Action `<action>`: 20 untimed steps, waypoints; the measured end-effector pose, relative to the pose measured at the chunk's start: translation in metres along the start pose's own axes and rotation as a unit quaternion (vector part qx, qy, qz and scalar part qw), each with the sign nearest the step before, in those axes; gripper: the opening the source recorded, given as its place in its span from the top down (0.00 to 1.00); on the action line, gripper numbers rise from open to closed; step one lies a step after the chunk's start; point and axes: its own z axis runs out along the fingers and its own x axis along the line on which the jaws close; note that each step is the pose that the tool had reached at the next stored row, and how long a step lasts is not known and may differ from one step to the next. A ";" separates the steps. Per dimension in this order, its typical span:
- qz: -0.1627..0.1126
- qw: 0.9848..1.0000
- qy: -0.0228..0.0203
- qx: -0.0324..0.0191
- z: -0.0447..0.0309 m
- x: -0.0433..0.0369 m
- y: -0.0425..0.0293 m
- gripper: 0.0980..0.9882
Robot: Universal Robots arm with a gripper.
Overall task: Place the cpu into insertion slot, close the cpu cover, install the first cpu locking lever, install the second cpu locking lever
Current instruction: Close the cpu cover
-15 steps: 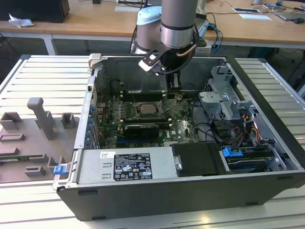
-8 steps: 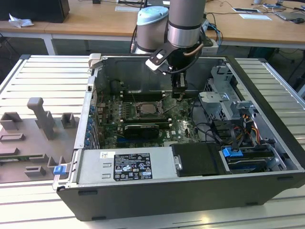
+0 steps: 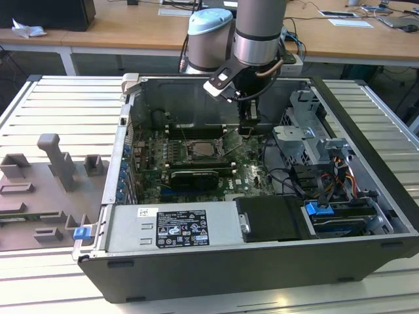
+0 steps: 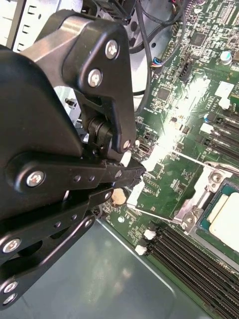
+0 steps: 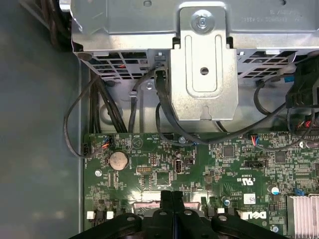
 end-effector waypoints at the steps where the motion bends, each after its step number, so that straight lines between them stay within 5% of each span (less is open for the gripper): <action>1: 0.000 1.000 0.000 0.000 0.0001 0.0000 0.0008 0.99; 16: 0.000 1.000 0.000 0.001 0.0028 0.0003 0.0143 0.99; 20: 0.000 1.000 0.000 0.004 0.0109 0.0003 0.0169 0.99</action>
